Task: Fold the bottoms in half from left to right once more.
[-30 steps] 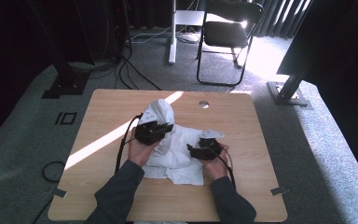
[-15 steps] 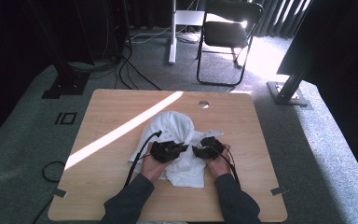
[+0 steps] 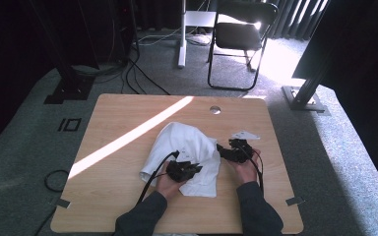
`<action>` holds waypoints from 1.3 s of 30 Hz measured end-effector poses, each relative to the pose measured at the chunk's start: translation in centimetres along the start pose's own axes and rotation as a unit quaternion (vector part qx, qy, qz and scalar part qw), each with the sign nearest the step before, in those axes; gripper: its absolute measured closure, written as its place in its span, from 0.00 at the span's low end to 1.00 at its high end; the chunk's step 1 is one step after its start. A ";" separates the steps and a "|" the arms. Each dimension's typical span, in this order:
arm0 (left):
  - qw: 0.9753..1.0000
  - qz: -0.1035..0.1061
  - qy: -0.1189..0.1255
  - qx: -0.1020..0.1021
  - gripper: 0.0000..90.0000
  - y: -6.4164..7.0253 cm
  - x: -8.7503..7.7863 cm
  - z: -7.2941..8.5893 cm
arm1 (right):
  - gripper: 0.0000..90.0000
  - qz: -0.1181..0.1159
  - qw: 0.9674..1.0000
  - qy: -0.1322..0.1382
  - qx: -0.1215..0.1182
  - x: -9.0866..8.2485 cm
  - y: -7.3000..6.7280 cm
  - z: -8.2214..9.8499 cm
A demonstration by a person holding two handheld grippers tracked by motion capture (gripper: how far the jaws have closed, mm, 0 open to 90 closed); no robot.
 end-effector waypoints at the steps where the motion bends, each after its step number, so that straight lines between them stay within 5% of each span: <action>1: 1.000 -0.003 0.002 -0.001 0.94 0.0 0.1 -0.1 | 0.41 0.000 1.000 0.000 0.000 0.0 0.0 0.0; 3: 1.000 -0.011 0.005 -0.003 0.93 0.2 0.2 -0.2 | 0.40 -0.030 0.999 0.044 -0.004 -2.1 -0.9 -0.7; 7: 1.000 -0.010 0.008 -0.006 0.91 0.1 0.1 -0.4 | 0.37 -0.071 0.993 0.090 -0.021 -3.8 -2.3 -1.9; 9: 1.000 -0.009 0.008 -0.006 0.90 0.1 0.1 -0.4 | 0.37 -0.075 0.993 0.092 -0.028 -3.9 -2.7 -2.3; 14: 1.000 -0.002 0.012 -0.005 0.80 0.4 -0.4 -0.4 | 0.40 -0.083 0.994 0.059 -0.049 -2.3 -4.0 -3.0; 16: 1.000 0.012 0.016 -0.007 0.75 0.7 -1.1 -0.6 | 0.48 -0.058 0.997 0.007 -0.053 -0.8 -4.1 -2.9; 20: 0.998 0.024 0.059 0.013 0.64 1.5 -5.3 -1.7 | 0.81 -0.054 0.996 -0.031 -0.057 1.4 -3.7 -2.2; 22: 0.995 0.010 0.096 0.015 0.63 0.8 -8.2 -2.4 | 0.86 -0.052 0.997 -0.030 -0.055 1.9 -3.4 -2.2; 24: 0.993 -0.034 0.116 0.006 0.63 -0.9 -10.5 -3.0 | 0.87 -0.048 0.997 -0.031 -0.049 2.3 -3.0 -2.4; 25: 0.992 -0.069 0.107 -0.024 0.63 -3.6 -11.3 -3.3 | 0.87 -0.043 0.998 -0.028 -0.045 2.7 -2.7 -2.6; 26: 0.992 -0.069 0.107 -0.024 0.64 -3.6 -11.3 -3.3 | 0.87 -0.043 0.998 -0.028 -0.045 2.7 -2.7 -2.6; 29: 0.991 -0.095 0.054 -0.074 0.66 -7.6 -9.9 -2.8 | 0.87 -0.033 0.998 -0.028 -0.042 3.3 -2.2 -3.1; 31: 0.993 -0.084 0.024 -0.079 0.67 -8.7 -8.2 -2.1 | 0.87 -0.028 0.998 -0.031 -0.042 3.8 -1.9 -3.4; 35: 0.994 -0.072 0.025 -0.083 0.66 -8.2 -5.9 -1.1 | 0.87 -0.020 0.998 -0.039 -0.035 4.7 -1.2 -3.9; 39: 0.992 -0.107 0.002 -0.071 0.68 -7.0 -3.9 -0.5 | 0.68 -0.011 0.998 -0.051 -0.031 4.7 -1.0 -4.0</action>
Point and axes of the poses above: each handheld gripper's, and its own axes: x roughly forward along the jaws, z roughly out of its underside, y roughly to its right, the point moved 1 cm from there along x, roughly forward along the jaws, and after that the axes turned 11 degrees about -y, right-handed, at the moved point
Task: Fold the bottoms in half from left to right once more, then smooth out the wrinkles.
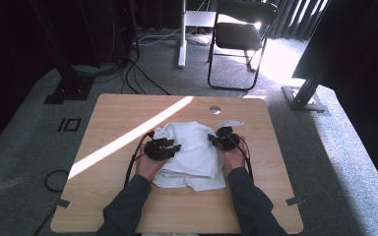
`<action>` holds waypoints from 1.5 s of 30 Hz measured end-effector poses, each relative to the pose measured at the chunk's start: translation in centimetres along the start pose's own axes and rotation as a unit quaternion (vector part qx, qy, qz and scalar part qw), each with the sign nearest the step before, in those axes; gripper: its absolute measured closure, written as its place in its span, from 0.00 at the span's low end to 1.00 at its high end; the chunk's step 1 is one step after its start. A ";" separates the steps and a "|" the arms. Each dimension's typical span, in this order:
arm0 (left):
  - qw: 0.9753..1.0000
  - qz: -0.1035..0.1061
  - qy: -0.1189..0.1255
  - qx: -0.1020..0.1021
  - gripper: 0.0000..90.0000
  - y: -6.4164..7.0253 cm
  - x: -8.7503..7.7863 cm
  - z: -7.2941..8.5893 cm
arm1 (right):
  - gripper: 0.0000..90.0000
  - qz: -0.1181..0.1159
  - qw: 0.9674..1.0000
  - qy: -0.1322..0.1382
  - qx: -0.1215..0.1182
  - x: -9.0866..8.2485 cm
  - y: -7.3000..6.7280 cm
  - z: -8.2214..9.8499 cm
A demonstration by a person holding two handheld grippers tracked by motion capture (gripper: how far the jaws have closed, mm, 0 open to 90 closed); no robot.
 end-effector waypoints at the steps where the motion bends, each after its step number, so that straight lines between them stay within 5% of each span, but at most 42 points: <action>1: 1.000 -0.006 -0.002 0.004 0.69 0.3 0.4 0.2 | 0.55 0.008 1.000 0.018 0.003 -0.9 -0.1 0.0; 5: 1.000 -0.001 0.002 0.000 0.69 0.7 0.8 0.3 | 0.47 0.024 0.998 0.057 -0.004 -2.7 -0.9 -0.4; 10: 1.000 -0.008 0.002 0.005 0.69 0.8 0.8 0.3 | 0.50 0.013 0.993 0.099 -0.057 -4.0 -3.3 -1.9; 15: 1.000 -0.013 0.010 0.006 0.69 0.9 0.7 0.6 | 0.54 -0.015 0.994 0.061 -0.094 -1.4 -4.8 -2.7; 16: 1.000 -0.016 0.013 0.007 0.69 1.0 0.7 0.7 | 0.56 -0.014 0.995 0.033 -0.091 0.3 -4.7 -2.8; 21: 0.999 -0.024 0.030 0.017 0.70 2.0 -0.2 1.3 | 0.56 -0.015 0.998 -0.012 -0.056 3.3 -3.7 -2.4; 29: 0.998 0.005 0.054 0.037 0.70 3.4 -2.3 2.9 | 0.52 -0.018 0.999 -0.015 -0.042 3.1 -3.2 -1.8; 34: 0.998 0.014 0.059 0.036 0.69 3.6 -2.3 3.2 | 0.54 0.057 0.998 -0.030 -0.024 1.3 -1.3 -0.1; 37: 0.998 0.013 0.054 0.036 0.67 3.6 -2.3 3.0 | 0.56 0.023 0.999 0.037 -0.023 -0.7 -1.4 -0.6; 39: 0.998 0.011 0.052 0.039 0.67 3.6 -2.1 3.0 | 0.63 0.002 0.996 0.073 -0.051 -1.8 -2.7 -1.7; 43: 0.998 0.007 0.050 0.043 0.67 3.7 -1.8 3.0 | 0.71 -0.029 0.993 0.073 -0.088 -1.5 -4.5 -3.1; 45: 0.998 0.005 0.050 0.046 0.67 3.7 -1.7 3.1 | 0.76 -0.026 0.993 0.038 -0.108 0.8 -5.7 -3.7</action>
Point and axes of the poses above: each handheld gripper's, and its own axes: x roughly forward along the jaws, z roughly out of its underside, y roughly to its right, the point moved 1 cm from there along x, roughly forward along the jaws, and after that the axes turned 11 degrees about -y, right-handed, at the moved point
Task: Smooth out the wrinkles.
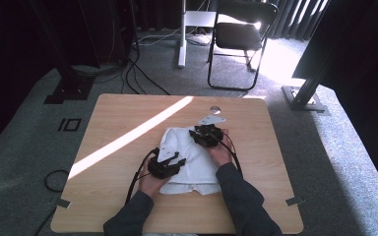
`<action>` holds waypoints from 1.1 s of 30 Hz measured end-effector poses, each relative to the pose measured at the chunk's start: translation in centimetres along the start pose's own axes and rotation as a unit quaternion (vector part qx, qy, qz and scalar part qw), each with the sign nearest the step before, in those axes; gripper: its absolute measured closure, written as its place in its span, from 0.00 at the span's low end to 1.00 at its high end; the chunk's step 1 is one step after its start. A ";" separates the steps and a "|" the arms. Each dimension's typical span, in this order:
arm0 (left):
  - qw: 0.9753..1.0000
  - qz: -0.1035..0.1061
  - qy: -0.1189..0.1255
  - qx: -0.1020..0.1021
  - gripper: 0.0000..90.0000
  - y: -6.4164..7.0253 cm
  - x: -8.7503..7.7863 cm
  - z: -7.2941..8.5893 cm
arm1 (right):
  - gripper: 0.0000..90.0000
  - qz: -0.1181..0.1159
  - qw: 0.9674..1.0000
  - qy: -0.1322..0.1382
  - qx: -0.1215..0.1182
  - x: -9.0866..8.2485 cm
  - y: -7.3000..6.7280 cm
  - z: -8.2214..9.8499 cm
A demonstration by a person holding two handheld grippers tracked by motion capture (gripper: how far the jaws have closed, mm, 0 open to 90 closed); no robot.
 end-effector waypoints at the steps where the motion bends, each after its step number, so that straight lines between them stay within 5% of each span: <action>1: 1.000 0.000 0.001 0.000 0.67 0.0 0.0 0.1 | 0.76 0.000 1.000 0.000 0.000 0.0 0.0 0.0; 3: 1.000 0.002 0.004 -0.003 0.67 0.0 0.2 0.3 | 0.80 0.015 0.998 -0.054 0.020 2.9 0.3 0.5; 7: 1.000 -0.004 0.006 0.000 0.67 0.3 0.3 0.4 | 0.74 0.018 0.996 -0.072 0.056 4.2 1.2 1.2; 10: 1.000 0.004 0.022 -0.017 0.65 0.0 -0.6 0.3 | 0.60 0.043 0.996 -0.054 0.065 2.3 1.0 0.9; 13: 0.999 0.019 0.041 -0.025 0.62 0.0 -1.7 0.2 | 0.52 0.016 0.999 0.007 0.043 -1.2 -0.2 1.3; 15: 0.998 0.024 0.045 -0.024 0.62 0.1 -2.1 0.1 | 0.50 0.004 0.999 0.019 0.028 -2.0 -0.8 1.8; 17: 0.998 0.024 0.047 -0.016 0.61 0.5 -2.6 0.1 | 0.50 -0.007 1.000 0.007 -0.016 -3.1 -2.1 3.2; 19: 0.998 0.031 0.046 -0.015 0.61 0.8 -3.0 0.4 | 0.50 0.000 0.999 -0.012 -0.033 -3.3 -2.5 4.7; 22: 0.998 0.035 0.043 -0.008 0.61 1.3 -3.3 1.2 | 0.52 -0.012 1.000 -0.011 -0.015 -3.9 -2.1 6.8; 24: 0.999 0.033 0.039 -0.001 0.61 1.7 -3.3 1.7 | 0.53 0.000 1.000 -0.009 0.005 -4.7 -1.8 8.7; 28: 0.998 0.034 0.044 0.014 0.60 2.6 -3.1 2.6 | 0.54 0.025 0.999 -0.022 0.006 -5.0 -2.1 10.0; 31: 0.999 0.014 0.023 0.026 0.61 3.0 -2.2 2.6 | 0.55 0.041 0.998 -0.047 -0.004 -4.4 -2.4 10.8; 33: 0.999 0.010 0.021 0.028 0.62 3.1 -1.7 2.6 | 0.55 0.034 0.998 -0.047 0.005 -3.9 -2.2 11.0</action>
Point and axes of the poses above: each handheld gripper's, and its own axes: x roughly forward along the jaws, z roughly out of its underside, y roughly to its right, the point moved 1 cm from there along x, roughly forward along the jaws, and after that the axes turned 11 degrees about -y, right-handed, at the moved point
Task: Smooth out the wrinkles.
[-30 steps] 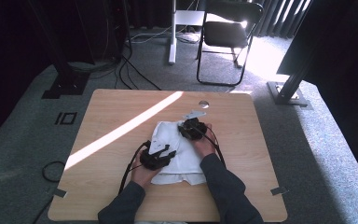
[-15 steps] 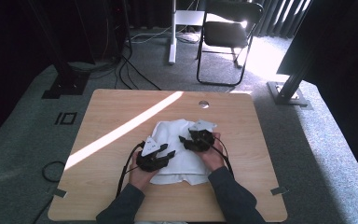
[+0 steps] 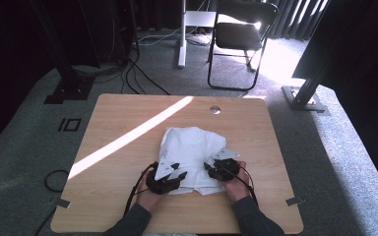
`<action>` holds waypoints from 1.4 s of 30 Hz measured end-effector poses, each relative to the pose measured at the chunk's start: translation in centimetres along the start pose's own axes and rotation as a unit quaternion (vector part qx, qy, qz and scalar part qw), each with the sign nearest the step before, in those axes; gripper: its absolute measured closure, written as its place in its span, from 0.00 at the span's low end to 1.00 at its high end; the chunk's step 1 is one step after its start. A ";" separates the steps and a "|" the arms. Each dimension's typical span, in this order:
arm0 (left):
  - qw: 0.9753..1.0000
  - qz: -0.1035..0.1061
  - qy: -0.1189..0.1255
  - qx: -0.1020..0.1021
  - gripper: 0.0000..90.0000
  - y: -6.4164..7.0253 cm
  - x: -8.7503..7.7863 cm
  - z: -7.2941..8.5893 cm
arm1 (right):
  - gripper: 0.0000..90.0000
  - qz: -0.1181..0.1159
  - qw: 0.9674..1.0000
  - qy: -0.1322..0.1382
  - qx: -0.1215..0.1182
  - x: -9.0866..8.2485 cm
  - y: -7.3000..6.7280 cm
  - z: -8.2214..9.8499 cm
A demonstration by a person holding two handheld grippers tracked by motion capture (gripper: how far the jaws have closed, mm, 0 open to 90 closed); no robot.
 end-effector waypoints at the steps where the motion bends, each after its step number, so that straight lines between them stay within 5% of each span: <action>1: 1.000 0.004 0.002 -0.003 0.62 -0.1 0.4 0.0 | 0.55 -0.003 1.000 -0.002 0.002 0.3 0.1 -0.1; 7: 1.000 -0.016 0.007 -0.002 0.64 -0.9 1.3 -0.5 | 0.56 -0.019 0.999 0.002 0.032 2.0 1.4 -1.0; 15: 0.998 -0.054 -0.004 -0.028 0.64 -4.5 2.8 -2.0 | 0.55 -0.015 0.999 0.000 0.048 4.9 2.5 -4.4; 21: 0.997 -0.038 0.003 -0.066 0.61 -6.2 2.6 -2.6 | 0.52 -0.022 0.998 0.004 0.050 5.8 3.2 -5.9; 26: 0.993 -0.038 0.046 -0.100 0.50 -6.8 -0.9 -3.2 | 0.41 -0.020 0.996 0.047 0.076 2.6 4.0 -5.7; 29: 0.992 -0.047 0.061 -0.104 0.49 -7.3 -3.6 -3.1 | 0.40 -0.016 0.994 0.067 0.082 -0.1 4.5 -4.6; 36: 0.990 -0.080 0.063 -0.100 0.48 -8.4 -8.2 -0.3 | 0.38 0.012 0.992 0.084 0.097 -4.9 6.6 0.5; 42: 0.984 -0.118 0.070 -0.115 0.47 -9.7 -11.5 2.1 | 0.39 0.028 0.986 0.090 0.136 -7.7 9.1 5.0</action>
Point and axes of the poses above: each handheld gripper's, and its own axes: x roughly forward along the jaws, z roughly out of its underside, y roughly to its right, the point moved 1 cm from there along x, roughly forward along the jaws, and after that the axes turned 11 degrees about -y, right-handed, at the moved point
